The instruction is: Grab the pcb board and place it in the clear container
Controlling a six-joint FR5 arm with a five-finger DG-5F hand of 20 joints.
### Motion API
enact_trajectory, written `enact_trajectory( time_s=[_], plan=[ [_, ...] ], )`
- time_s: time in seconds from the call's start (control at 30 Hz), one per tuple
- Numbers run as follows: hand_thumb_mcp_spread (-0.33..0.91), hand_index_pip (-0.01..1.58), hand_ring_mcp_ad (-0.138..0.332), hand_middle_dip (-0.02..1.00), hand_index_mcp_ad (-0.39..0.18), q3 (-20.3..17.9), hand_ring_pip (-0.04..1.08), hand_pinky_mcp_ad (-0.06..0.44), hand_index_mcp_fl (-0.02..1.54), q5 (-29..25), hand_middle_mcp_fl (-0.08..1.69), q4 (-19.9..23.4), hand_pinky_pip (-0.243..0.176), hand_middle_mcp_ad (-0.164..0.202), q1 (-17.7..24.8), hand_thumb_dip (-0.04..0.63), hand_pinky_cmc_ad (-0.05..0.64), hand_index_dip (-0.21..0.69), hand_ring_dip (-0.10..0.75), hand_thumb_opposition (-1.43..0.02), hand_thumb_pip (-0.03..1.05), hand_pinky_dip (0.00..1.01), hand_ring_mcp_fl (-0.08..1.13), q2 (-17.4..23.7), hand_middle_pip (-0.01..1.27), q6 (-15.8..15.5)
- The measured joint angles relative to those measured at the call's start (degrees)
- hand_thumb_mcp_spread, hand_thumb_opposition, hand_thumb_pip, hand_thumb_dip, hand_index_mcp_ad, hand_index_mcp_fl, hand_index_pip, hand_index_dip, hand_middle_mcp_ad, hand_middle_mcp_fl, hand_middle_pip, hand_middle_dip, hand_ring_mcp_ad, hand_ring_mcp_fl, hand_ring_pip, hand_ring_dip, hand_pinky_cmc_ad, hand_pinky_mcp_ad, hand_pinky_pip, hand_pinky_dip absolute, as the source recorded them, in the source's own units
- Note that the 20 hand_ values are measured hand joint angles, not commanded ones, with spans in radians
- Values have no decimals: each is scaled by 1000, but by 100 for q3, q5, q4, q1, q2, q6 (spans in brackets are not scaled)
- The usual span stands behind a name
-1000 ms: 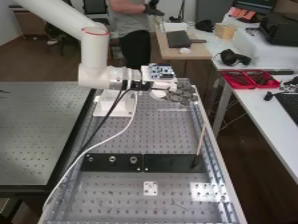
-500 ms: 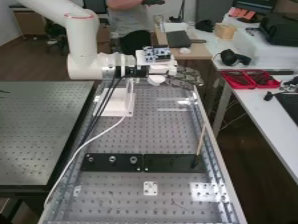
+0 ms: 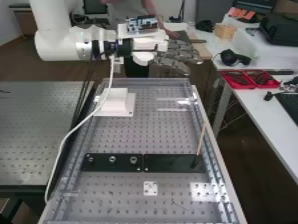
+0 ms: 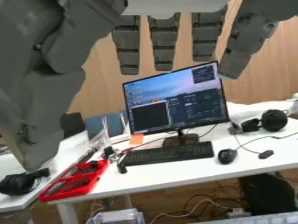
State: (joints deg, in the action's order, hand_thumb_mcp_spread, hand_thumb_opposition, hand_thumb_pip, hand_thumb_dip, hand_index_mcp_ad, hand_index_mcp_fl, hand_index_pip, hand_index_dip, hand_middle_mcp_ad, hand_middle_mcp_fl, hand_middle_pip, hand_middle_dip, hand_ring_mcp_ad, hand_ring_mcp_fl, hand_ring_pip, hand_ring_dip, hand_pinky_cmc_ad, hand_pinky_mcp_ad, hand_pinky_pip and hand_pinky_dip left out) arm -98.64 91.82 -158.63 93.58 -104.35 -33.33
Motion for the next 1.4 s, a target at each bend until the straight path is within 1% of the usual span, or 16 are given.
enact_trajectory(
  time_s=[0.03, 0.1, 0.13, 0.17, 0.2, 0.23, 0.3, 0.33, 0.4, 0.43, 0.53, 0.6, 0.8, 0.93, 1.07, 1.4],
  plan=[
    [260, 66, 220, 204, -59, -6, 87, 291, 272, -20, 79, -59, -105, 93, -42, 157, 379, 182, 37, -791, 346, 490, 5, 101, 141, -64],
    [262, 70, 216, 204, -59, -15, 106, 314, 291, -67, 79, -146, -105, 89, -96, 129, 400, 183, 37, -791, 346, 503, 0, 238, 138, -155],
    [264, 70, 220, 204, -59, -17, 106, 309, 290, -84, 73, -176, -105, 89, -112, 113, 394, 185, 37, -782, 333, 520, 0, 275, 138, -174],
    [260, 72, 215, 204, -58, -22, 105, 316, 291, -134, 72, -267, -105, 89, -149, 99, 414, 187, 37, -771, 318, 520, 0, 366, 143, -212],
    [260, 68, 216, 204, -59, -25, 108, 326, 291, -183, 77, -359, -105, 101, -177, 99, 417, 188, 37, -771, 309, 520, 0, 435, 147, -244],
    [264, 68, 220, 204, -59, -26, 108, 330, 293, -247, 77, -483, -105, 105, -203, 99, 415, 188, 37, -771, 304, 520, 0, 501, 152, -279],
    [267, 68, 222, 204, -59, -26, 105, 330, 309, -339, 75, -665, -105, 106, -238, 87, 412, 208, 37, -775, 304, 520, 0, 573, 155, -305],
    [269, 66, 222, 204, -56, -26, 105, 330, 311, -385, 75, -768, -105, 106, -261, 86, 429, 216, 37, -771, 300, 520, 0, 605, 155, -316],
    [265, 65, 232, 204, -56, -18, 108, 330, 316, -416, 77, -913, -105, 108, -295, 86, 429, 215, 37, -771, 288, 520, 0, 636, 155, -328],
    [278, 65, 232, 204, -56, -14, 108, 330, 316, -416, 75, -935, -105, 108, -300, 86, 429, 216, 37, -771, 284, 520, 0, 639, 155, -325],
    [295, 70, 234, 204, -56, 36, 108, 330, 316, -378, 75, -1189, -105, 108, -361, 84, 431, 227, 37, -771, 284, 520, 0, 657, 155, -208],
    [291, 72, 234, 204, -56, 45, 108, 330, 316, -375, 77, -1244, -105, 108, -375, 84, 431, 230, 37, -775, 278, 520, 0, 681, 155, -199],
    [309, 68, 230, 202, -56, 66, 108, 328, 316, -450, 77, -1265, -105, 108, -381, 77, 429, 227, 37, -771, 269, 520, 0, 775, 155, -389],
    [311, 72, 230, 202, -56, 79, 108, 330, 316, -477, 77, -1278, -105, 108, -380, 80, 431, 239, 37, -771, 265, 520, 0, 801, 155, -414],
    [326, 72, 234, 202, -56, 87, 105, 328, 316, -527, 77, -1287, -105, 108, -381, 77, 431, 239, 37, -775, 262, 520, 0, 838, 155, -495],
    [321, 72, 230, 202, -56, 49, 105, 328, 316, -576, 77, -1317, -105, 108, -371, 77, 431, 239, 37, -775, 262, 520, 0, 911, 155, -580]
  ],
)
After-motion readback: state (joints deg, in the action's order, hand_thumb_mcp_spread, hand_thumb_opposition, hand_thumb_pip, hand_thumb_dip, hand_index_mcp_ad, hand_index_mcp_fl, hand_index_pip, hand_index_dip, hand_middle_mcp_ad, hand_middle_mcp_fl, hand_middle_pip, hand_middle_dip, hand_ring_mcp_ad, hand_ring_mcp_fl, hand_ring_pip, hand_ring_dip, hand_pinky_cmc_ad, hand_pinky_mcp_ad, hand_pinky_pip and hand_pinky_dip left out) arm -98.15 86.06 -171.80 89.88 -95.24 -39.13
